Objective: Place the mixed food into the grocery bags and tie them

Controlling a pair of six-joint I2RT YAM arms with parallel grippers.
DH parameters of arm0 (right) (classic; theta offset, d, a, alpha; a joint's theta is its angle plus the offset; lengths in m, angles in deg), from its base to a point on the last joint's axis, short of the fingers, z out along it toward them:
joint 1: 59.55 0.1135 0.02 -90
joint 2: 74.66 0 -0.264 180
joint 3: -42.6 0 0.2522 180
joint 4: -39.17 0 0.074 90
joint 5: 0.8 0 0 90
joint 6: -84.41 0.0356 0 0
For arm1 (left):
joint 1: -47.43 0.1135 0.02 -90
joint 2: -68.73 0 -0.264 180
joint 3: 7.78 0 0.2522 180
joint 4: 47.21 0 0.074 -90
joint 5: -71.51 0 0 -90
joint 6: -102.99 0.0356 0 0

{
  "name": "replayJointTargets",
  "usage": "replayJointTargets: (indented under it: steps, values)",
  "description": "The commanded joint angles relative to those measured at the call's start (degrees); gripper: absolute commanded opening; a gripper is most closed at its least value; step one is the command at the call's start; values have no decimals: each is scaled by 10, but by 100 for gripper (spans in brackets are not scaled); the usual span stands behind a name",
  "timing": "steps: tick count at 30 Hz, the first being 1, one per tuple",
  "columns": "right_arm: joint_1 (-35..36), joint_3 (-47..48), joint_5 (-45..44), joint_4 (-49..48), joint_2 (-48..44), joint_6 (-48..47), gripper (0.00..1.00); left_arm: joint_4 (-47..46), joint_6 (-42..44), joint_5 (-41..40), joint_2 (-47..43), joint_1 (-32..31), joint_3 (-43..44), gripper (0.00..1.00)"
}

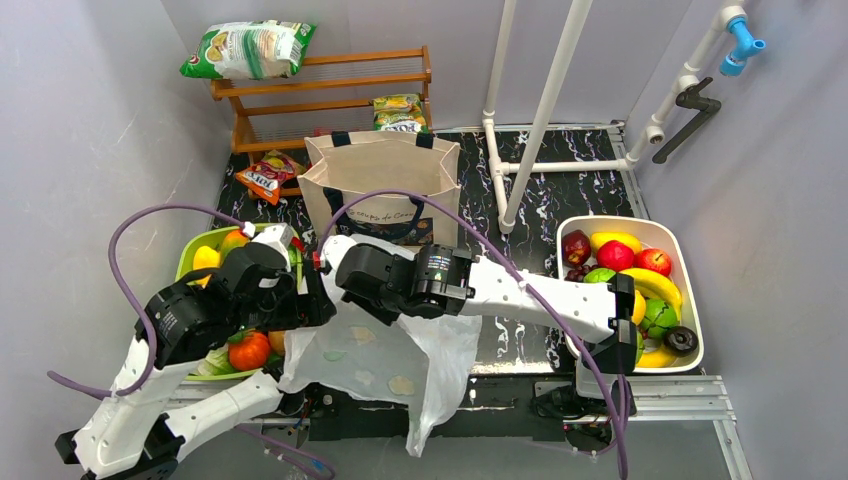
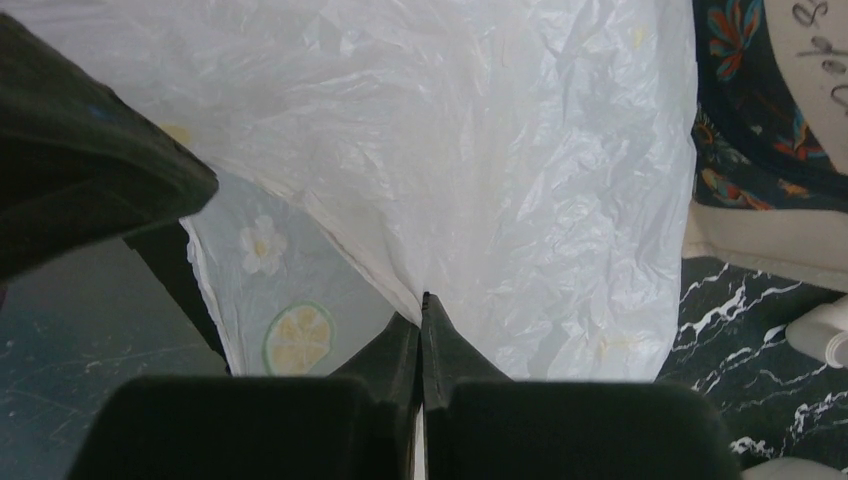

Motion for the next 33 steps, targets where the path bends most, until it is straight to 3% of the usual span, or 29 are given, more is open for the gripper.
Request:
replayJointTargets:
  steps: [1, 6, 15, 17, 21, 26, 29, 33]
  values:
    - [-8, 27, 6, 100, 14, 40, 1, -5, 32, 16, -5, -7, 9, 79]
    - [-9, 43, 18, 122, 8, 50, 1, -39, 37, 35, -27, -7, -47, 74]
    - [-9, 48, 43, 122, -20, 70, 1, -77, 50, 53, -29, -7, -65, 9]
    - [-9, 45, 43, 122, -26, 72, 1, -88, 51, 56, -26, -7, -66, 1]
    - [-10, 39, 56, 128, -34, 72, 3, -99, 50, 51, -20, -7, -58, 0]
    - [-10, -12, 55, 113, -66, 74, 41, -100, 49, 39, -4, -7, -39, 0]
    - [-10, -64, 59, 91, -97, 77, 53, -100, 47, 34, 6, -7, -30, 0]
    - [-9, -133, 72, 65, -138, 86, 57, -104, 42, 30, 16, -7, -21, 0]
